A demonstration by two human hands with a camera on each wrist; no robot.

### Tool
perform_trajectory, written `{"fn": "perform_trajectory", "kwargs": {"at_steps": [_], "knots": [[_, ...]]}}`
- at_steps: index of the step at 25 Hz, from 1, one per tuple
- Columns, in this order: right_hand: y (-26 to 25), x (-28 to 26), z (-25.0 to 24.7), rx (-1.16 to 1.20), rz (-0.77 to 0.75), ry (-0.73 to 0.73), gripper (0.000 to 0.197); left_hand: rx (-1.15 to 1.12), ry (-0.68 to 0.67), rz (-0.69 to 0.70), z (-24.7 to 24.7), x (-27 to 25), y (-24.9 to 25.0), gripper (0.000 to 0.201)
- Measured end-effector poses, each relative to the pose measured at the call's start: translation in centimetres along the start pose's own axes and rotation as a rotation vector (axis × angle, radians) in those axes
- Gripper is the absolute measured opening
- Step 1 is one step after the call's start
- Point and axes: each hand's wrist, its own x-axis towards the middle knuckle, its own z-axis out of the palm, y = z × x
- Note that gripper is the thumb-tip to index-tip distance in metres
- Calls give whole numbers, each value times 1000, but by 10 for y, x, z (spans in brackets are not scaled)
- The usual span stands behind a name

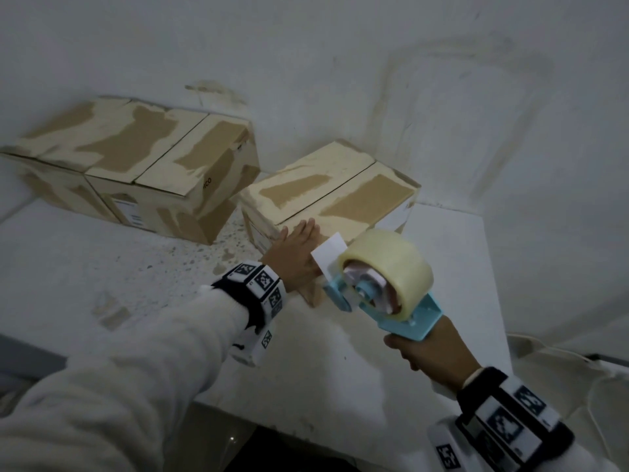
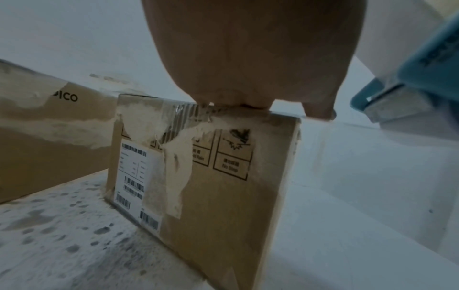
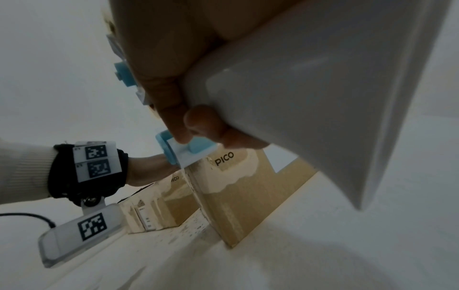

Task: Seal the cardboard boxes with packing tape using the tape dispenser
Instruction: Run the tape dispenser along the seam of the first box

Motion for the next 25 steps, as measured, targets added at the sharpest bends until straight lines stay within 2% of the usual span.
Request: {"fn": "perform_trajectory", "kwargs": {"at_steps": [4,8,13,17,19,22,25], "knots": [[7,12,6,-37,63,-5,10,15,5,-24,-2,-1,4,68],[14,29,22,-15,121,-5,8,-20,-4,-42,-2,-2,8,68],[24,42,35,23,153,-8,18,-16,44,-44,3,-2,6,72],[31,44,26,45,140,-30,23,-13,80,-28,3,-3,6,79],[30,44,16,111,128,21,27,-74,103,-15,1,-4,4,80],[19,46,3,165,59,123,28,-40,119,28,-6,-7,1,74],[1,49,0,182,6,191,27,-47,56,68,-11,-10,-4,75]]}}
